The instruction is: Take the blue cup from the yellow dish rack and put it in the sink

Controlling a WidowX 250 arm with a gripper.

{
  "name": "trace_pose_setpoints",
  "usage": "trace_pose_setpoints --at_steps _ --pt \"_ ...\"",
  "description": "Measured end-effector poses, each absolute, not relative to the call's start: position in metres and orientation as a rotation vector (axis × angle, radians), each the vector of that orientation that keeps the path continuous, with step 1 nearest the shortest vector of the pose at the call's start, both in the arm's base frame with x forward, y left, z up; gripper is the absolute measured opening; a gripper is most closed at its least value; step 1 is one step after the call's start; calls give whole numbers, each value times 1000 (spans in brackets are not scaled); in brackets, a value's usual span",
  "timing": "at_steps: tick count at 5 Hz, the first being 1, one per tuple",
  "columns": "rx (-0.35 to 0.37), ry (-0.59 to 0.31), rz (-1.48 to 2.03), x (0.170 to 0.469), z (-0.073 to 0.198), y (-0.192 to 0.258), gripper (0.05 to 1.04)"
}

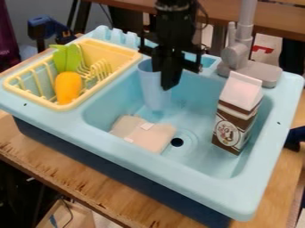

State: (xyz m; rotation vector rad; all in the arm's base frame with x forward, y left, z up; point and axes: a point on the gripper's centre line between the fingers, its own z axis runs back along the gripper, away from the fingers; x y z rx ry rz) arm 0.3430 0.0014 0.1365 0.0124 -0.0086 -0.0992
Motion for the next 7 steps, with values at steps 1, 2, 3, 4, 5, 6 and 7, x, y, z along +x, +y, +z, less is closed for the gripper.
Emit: trace_pose_setpoints --at_steps 1,2,3,4,5,6,7 --pt "16 15 -99 347 122 2 94" --pt "16 14 -90 348 120 2 128" --pt "13 16 -82 347 120 2 331" --pt "12 25 -80 347 123 2 619" --pt "14 2 -62 346 138 2 912" --pt "15 -80 -31 337 181 3 1009" --pt "55 -139 -8 315 220 10 1005"
